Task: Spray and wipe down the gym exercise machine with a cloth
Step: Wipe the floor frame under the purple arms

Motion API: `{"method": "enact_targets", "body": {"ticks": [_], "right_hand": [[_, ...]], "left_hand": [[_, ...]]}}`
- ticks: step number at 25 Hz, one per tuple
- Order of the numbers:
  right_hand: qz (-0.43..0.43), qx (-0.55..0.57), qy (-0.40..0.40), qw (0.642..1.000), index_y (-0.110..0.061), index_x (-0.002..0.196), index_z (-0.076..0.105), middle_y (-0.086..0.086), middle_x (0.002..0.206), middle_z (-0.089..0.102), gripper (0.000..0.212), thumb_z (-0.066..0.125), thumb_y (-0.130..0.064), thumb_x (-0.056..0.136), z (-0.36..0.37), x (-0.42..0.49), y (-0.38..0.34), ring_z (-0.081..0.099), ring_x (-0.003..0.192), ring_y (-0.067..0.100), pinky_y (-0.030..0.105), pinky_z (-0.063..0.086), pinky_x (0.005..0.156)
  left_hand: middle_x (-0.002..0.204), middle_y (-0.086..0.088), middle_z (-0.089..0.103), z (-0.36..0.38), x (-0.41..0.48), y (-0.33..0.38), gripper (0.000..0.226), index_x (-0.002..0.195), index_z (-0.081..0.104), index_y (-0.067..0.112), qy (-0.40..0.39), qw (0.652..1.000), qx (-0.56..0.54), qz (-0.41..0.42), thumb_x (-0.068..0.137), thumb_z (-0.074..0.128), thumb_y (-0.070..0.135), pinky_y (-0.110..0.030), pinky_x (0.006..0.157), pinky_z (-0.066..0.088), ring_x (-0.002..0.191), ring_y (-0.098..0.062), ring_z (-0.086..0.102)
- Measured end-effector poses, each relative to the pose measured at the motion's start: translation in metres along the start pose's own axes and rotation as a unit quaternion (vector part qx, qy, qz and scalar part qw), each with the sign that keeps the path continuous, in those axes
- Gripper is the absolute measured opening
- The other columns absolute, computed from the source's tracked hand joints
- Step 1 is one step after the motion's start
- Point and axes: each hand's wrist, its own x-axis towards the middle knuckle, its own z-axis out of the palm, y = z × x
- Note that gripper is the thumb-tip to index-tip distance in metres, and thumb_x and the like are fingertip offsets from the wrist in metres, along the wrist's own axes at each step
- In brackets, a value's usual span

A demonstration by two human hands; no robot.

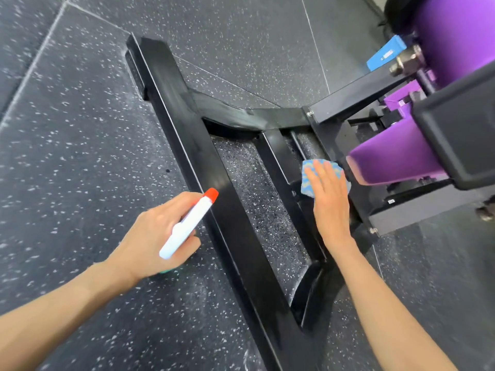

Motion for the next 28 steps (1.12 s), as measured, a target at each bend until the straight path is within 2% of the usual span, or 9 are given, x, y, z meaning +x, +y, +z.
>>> {"method": "enact_targets", "body": {"ticks": [2,5,6,10,15,19,21,24,28], "right_hand": [[-0.029,-0.115,-0.025,0.993,-0.004,0.139,0.045,0.012,0.145,0.043,0.062,0.055,0.002,0.078,0.012,0.010,-0.006,0.041,0.135,0.027,0.038,-0.008,0.117],[-0.140,-0.216,-0.195,0.946,-0.012,0.149,0.023,0.003,0.156,0.025,0.072,0.053,-0.018,0.084,0.039,0.006,-0.036,0.023,0.144,0.017,0.051,-0.028,0.108],[-0.113,-0.209,-0.275,0.932,-0.013,0.150,0.014,0.001,0.157,0.019,0.070,0.045,-0.021,0.087,0.037,0.005,-0.046,0.017,0.145,0.016,0.053,-0.031,0.105],[-0.121,-0.287,-0.179,0.933,-0.006,0.149,-0.009,0.005,0.160,-0.005,0.069,0.035,-0.017,0.097,0.040,0.065,-0.057,-0.002,0.147,0.020,0.047,-0.019,0.112],[-0.136,-0.259,-0.217,0.931,0.000,0.149,-0.002,0.011,0.159,-0.006,0.060,0.029,-0.009,0.099,0.046,0.135,-0.087,-0.005,0.147,0.024,0.044,0.000,0.117],[-0.187,-0.271,-0.218,0.919,-0.008,0.144,0.037,0.004,0.151,0.035,0.064,0.057,-0.022,0.084,0.048,0.064,-0.056,0.029,0.141,0.024,0.047,0.014,0.116],[-0.256,-0.294,-0.242,0.889,-0.003,0.147,0.025,0.010,0.155,0.025,0.058,0.043,-0.022,0.095,0.045,0.023,-0.045,0.019,0.144,0.026,0.048,0.002,0.117],[-0.208,-0.262,-0.315,0.888,0.001,0.149,0.009,0.014,0.158,0.010,0.055,0.030,-0.013,0.100,0.036,-0.026,-0.049,0.004,0.146,0.028,0.043,-0.006,0.116],[-0.109,-0.101,-0.390,0.909,-0.014,0.125,0.054,0.004,0.137,0.047,0.038,0.041,-0.010,0.089,0.004,-0.080,-0.029,0.035,0.135,0.023,0.033,0.011,0.114]], "left_hand": [[0.089,0.042,0.050,-0.001,0.000,0.001,0.048,0.111,0.044,0.041,0.001,1.000,-0.008,-0.001,0.064,0.044,0.037,-0.021,0.056,0.043,0.065,0.014,0.048],[0.092,0.047,0.046,-0.001,0.000,-0.002,0.049,0.114,0.045,0.037,0.003,1.000,0.015,0.009,0.065,0.044,0.034,-0.013,0.058,0.040,0.067,0.016,0.047],[0.094,0.048,0.044,0.000,0.000,-0.002,0.050,0.115,0.046,0.034,0.003,1.000,0.021,0.018,0.065,0.044,0.033,-0.013,0.058,0.041,0.067,0.014,0.047],[0.095,0.038,0.039,0.001,0.000,-0.007,0.052,0.118,0.049,0.026,0.009,0.998,0.052,0.043,0.067,0.045,0.031,-0.022,0.056,0.047,0.066,-0.003,0.057],[0.100,0.020,0.044,0.000,0.004,-0.006,0.055,0.123,0.049,0.019,0.012,0.993,0.089,0.083,0.069,0.043,0.027,-0.018,0.057,0.042,0.070,-0.004,0.047],[0.099,0.021,0.042,0.001,0.003,-0.013,0.057,0.126,0.052,0.015,0.012,0.989,0.107,0.098,0.070,0.044,0.027,-0.018,0.059,0.041,0.071,-0.006,0.047],[0.094,0.029,0.035,0.001,0.003,-0.014,0.058,0.124,0.054,0.018,0.014,0.993,0.087,0.074,0.068,0.044,0.031,-0.017,0.057,0.038,0.066,-0.008,0.051],[0.098,0.025,0.041,0.002,0.003,-0.017,0.060,0.127,0.053,0.018,0.010,0.992,0.102,0.078,0.069,0.042,0.032,-0.021,0.057,0.041,0.067,-0.010,0.054],[0.090,0.037,0.048,0.003,0.003,-0.015,0.056,0.121,0.048,0.028,0.016,0.997,0.067,0.043,0.067,0.041,0.036,-0.025,0.060,0.042,0.073,0.000,0.041]]}}
